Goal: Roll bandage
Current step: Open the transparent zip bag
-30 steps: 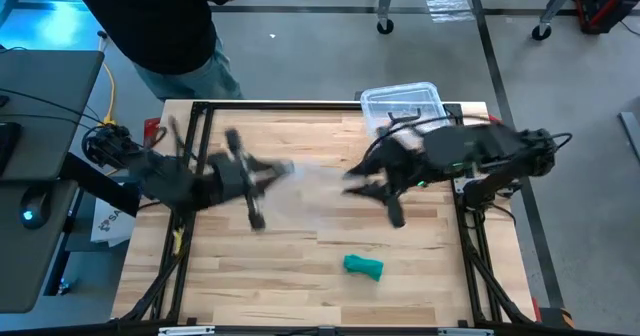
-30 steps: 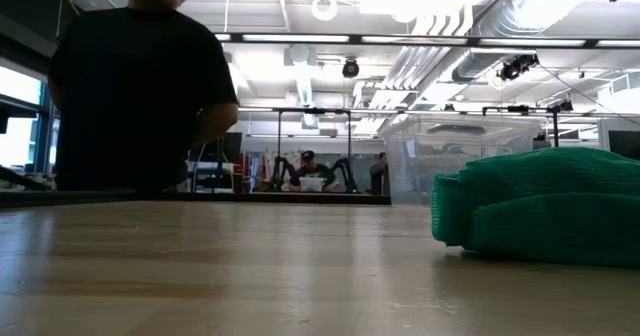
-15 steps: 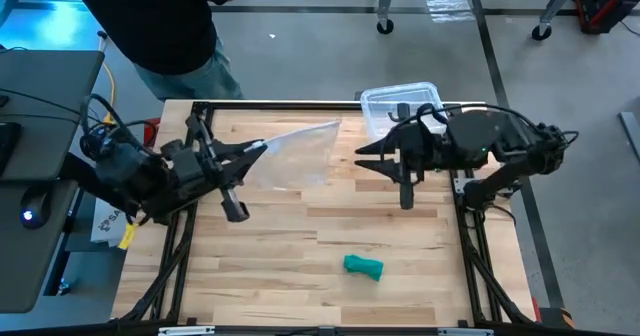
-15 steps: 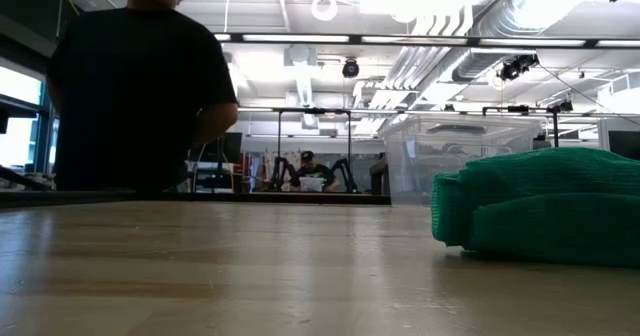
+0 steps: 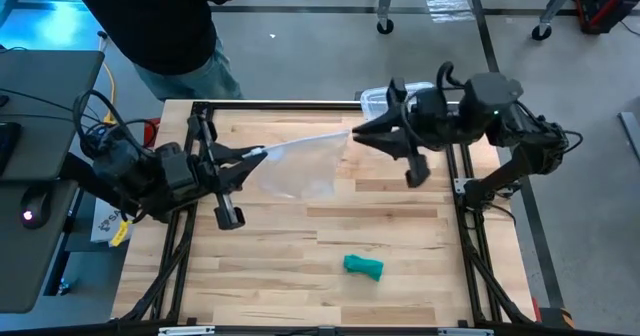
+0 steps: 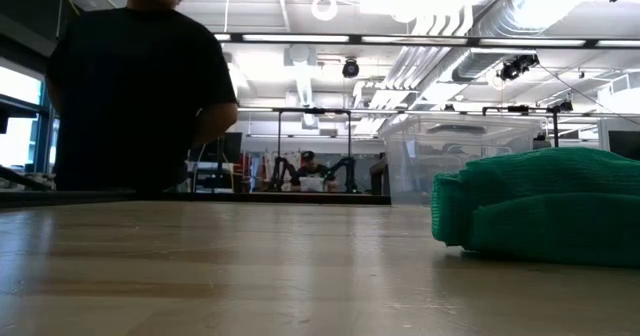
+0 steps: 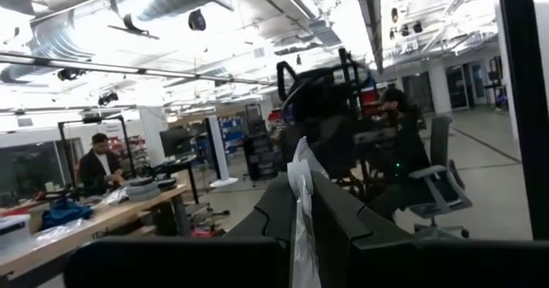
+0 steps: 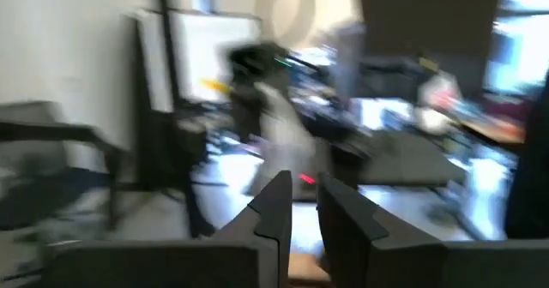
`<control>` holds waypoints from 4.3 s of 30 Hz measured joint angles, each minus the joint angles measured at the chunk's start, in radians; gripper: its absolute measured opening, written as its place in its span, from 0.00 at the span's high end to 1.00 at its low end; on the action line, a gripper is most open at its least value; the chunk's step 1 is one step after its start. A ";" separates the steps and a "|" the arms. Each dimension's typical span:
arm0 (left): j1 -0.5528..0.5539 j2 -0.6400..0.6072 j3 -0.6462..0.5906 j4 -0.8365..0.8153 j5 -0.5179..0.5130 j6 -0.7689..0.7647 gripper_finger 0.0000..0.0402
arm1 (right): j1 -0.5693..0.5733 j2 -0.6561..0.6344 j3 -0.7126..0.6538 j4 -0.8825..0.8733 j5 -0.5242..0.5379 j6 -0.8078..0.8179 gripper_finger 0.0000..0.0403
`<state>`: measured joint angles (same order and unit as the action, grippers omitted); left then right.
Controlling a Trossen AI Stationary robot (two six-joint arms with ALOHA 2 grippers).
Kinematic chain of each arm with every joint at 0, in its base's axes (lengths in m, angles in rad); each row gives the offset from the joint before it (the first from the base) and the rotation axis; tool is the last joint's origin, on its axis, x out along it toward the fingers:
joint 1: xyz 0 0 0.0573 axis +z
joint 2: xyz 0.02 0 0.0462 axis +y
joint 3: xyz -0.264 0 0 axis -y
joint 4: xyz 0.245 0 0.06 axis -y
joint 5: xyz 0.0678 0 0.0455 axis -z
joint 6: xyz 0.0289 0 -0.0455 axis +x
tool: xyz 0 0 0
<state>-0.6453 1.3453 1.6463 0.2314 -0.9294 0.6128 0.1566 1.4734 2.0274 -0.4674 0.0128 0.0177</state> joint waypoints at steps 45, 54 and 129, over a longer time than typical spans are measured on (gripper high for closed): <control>0.043 0.070 0.000 -0.547 0.140 -0.351 0.96 | 0.164 0.187 0.000 -0.097 0.266 0.095 0.80; 0.043 0.070 0.000 -0.548 0.154 -0.368 0.96 | 0.162 0.189 0.000 -0.130 0.211 0.081 0.79; 0.070 0.033 0.001 -0.558 0.224 -0.611 0.78 | 0.178 0.196 0.000 -0.172 0.221 0.058 0.99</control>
<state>-0.5753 1.3778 1.6470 -0.3267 -0.7050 0.0017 0.3347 1.6699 2.0274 -0.6395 0.2337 0.0752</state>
